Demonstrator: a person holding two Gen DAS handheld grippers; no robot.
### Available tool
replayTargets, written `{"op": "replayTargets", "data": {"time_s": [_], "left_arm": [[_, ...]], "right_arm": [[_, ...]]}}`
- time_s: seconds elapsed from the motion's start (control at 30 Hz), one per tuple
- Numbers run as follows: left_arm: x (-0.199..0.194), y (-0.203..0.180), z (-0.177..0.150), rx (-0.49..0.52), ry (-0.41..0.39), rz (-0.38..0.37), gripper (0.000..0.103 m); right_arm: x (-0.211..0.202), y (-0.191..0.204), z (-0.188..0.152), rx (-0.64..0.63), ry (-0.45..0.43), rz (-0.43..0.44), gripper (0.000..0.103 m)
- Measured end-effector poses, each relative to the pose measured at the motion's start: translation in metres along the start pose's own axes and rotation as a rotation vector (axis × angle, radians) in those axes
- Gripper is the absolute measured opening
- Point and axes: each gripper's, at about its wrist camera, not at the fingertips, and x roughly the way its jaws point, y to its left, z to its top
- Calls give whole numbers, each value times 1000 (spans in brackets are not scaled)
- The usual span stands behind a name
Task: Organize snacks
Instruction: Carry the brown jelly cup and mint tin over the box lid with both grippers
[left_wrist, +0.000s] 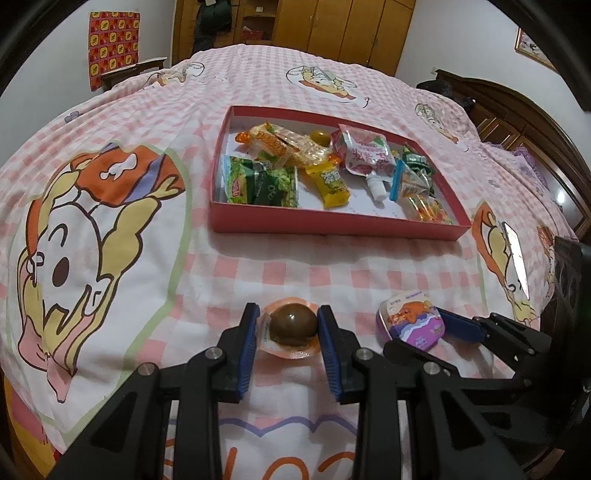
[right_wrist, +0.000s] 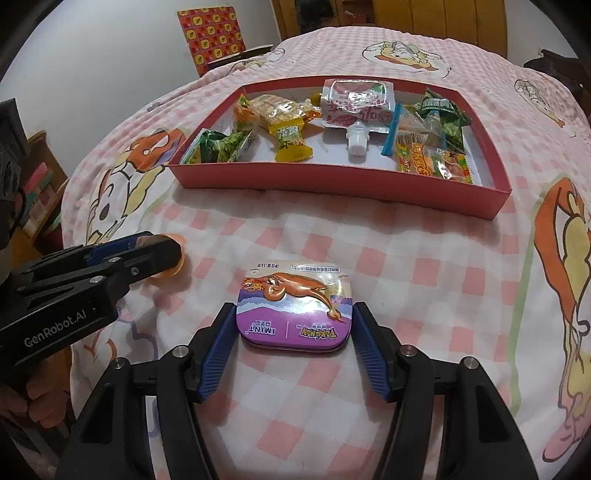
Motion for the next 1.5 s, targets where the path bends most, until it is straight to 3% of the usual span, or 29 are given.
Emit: {"op": "replayTargets", "data": {"time_s": [0.6, 1.5], "left_arm": [[-11, -18, 17, 23, -36, -26, 33], [11, -31, 98, 12, -91, -34, 33]], "right_arm": [[-24, -10, 8, 24, -40, 60, 63], [-30, -47, 84, 46, -122, 1, 63]]}}
